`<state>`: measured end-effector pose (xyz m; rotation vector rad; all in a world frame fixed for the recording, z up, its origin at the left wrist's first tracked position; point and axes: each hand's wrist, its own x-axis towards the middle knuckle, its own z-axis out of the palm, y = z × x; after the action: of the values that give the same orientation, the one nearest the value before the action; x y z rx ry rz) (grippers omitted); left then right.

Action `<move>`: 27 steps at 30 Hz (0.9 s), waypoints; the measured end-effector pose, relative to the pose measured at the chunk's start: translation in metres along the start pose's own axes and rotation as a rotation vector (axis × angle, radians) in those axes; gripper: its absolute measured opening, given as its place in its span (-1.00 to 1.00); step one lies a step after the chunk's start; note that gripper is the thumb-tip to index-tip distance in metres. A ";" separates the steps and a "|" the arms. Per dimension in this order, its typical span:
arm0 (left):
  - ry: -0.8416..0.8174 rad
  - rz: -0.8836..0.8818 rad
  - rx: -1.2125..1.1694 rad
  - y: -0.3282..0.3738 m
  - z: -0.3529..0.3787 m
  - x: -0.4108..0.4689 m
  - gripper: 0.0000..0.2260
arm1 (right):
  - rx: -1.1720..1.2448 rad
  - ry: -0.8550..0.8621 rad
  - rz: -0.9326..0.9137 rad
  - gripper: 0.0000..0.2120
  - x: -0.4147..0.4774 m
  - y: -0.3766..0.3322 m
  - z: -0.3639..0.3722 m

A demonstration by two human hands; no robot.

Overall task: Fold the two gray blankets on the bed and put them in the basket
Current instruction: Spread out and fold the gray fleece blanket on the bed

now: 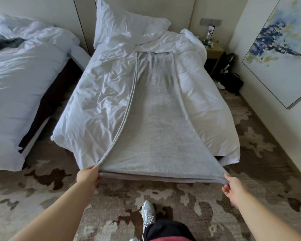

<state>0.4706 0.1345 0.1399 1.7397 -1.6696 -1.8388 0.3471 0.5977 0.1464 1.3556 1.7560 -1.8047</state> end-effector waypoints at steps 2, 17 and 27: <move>-0.006 -0.039 -0.078 0.010 0.004 -0.006 -0.98 | 0.060 -0.016 -0.013 -0.91 -0.001 -0.008 0.004; -0.211 -0.137 -0.567 0.117 0.089 0.050 -0.77 | 0.380 -0.201 -0.106 -0.91 0.040 -0.138 0.088; -0.152 -0.165 -0.582 0.232 0.254 0.195 -0.90 | 0.387 -0.188 -0.002 -0.80 0.191 -0.261 0.259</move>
<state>0.0828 0.0615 0.1189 1.5401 -0.8962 -2.2746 -0.0547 0.5003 0.1195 1.2588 1.3608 -2.2756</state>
